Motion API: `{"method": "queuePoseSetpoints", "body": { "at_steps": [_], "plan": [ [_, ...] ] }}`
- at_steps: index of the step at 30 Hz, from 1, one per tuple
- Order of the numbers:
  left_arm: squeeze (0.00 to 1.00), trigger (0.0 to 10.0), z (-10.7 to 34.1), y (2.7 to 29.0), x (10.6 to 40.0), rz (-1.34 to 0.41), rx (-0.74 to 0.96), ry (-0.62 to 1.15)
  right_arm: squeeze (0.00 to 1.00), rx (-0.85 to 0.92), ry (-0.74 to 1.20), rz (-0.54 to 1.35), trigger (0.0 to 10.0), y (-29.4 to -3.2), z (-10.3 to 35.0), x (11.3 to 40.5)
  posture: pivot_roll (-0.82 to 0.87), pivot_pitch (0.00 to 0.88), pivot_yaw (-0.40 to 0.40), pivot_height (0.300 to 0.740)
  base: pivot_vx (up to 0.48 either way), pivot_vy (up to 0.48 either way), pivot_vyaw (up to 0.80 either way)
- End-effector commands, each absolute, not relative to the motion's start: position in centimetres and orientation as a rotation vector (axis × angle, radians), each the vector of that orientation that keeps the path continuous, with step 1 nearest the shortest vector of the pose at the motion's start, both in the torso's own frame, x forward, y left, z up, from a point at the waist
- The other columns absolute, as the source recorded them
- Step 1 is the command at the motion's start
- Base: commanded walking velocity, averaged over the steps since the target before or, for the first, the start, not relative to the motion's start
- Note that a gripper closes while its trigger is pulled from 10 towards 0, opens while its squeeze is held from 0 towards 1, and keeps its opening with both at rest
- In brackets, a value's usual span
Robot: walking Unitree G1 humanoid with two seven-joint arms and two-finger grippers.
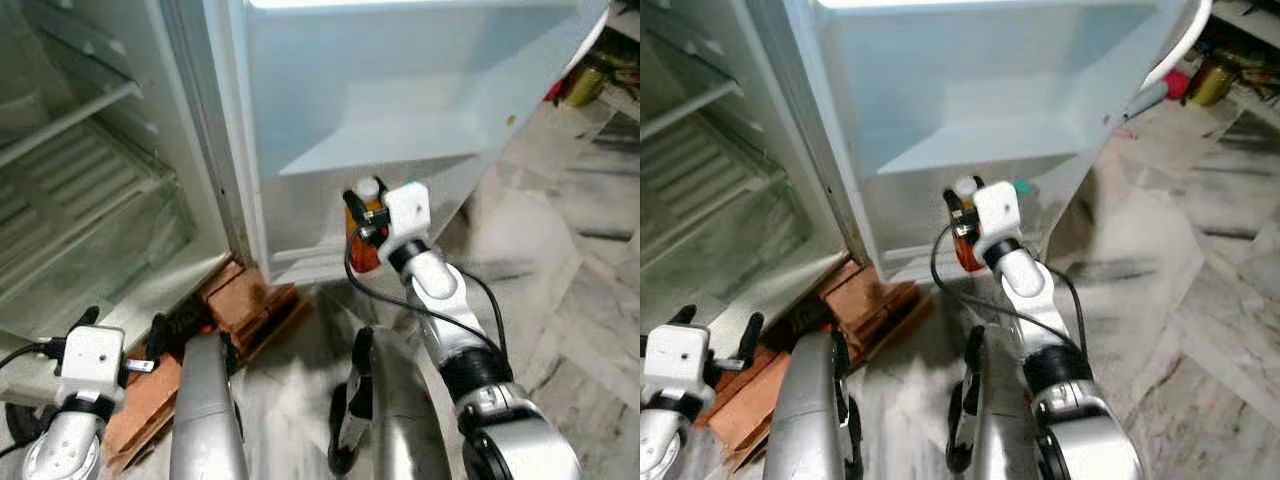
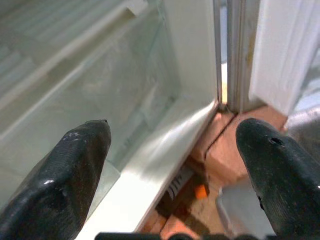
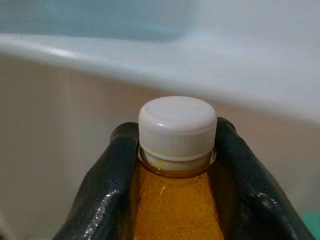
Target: Restocking fridge
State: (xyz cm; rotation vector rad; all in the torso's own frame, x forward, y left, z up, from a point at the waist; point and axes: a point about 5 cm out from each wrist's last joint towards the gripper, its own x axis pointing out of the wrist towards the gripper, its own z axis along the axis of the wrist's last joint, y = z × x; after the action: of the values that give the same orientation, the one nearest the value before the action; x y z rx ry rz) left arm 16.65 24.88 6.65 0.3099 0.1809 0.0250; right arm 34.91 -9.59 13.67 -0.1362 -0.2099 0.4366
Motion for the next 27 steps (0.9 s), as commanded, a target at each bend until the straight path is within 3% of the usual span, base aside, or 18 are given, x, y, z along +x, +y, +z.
{"method": "queuePoseSetpoints", "body": {
  "at_steps": [1, 8, 19, 27],
  "plan": [
    [0.00, 10.0, 6.7, 25.2, 16.0, 0.028, 0.316, 0.205, 0.00, -0.156, -0.247, 0.426, 10.0, -9.6, 14.2, 35.2, 0.26, 0.288, -0.072, 0.556, 0.000, 0.000, 0.00],
    [0.00, 10.0, 7.3, 25.4, 13.9, 0.028, 0.334, 0.241, 0.00, -0.245, -0.265, 0.390, 10.0, -9.4, 15.0, 36.7, 0.31, 0.345, -0.059, 0.556, 0.000, 0.000, 0.00],
    [0.00, 10.0, 8.8, 26.6, 12.1, 0.062, 0.380, 0.268, 0.00, -0.417, -0.291, 0.427, 10.0, -8.1, 14.0, 36.4, 0.35, 0.414, -0.046, 0.556, 0.000, 0.000, 0.00],
    [0.00, 10.0, 9.1, 26.4, 11.7, 0.055, 0.383, 0.287, 0.00, -0.359, -0.112, 0.390, 10.0, -8.3, 10.9, 35.9, 0.35, 0.448, -0.044, 0.556, 0.000, 0.000, 0.00]
  ]
}}
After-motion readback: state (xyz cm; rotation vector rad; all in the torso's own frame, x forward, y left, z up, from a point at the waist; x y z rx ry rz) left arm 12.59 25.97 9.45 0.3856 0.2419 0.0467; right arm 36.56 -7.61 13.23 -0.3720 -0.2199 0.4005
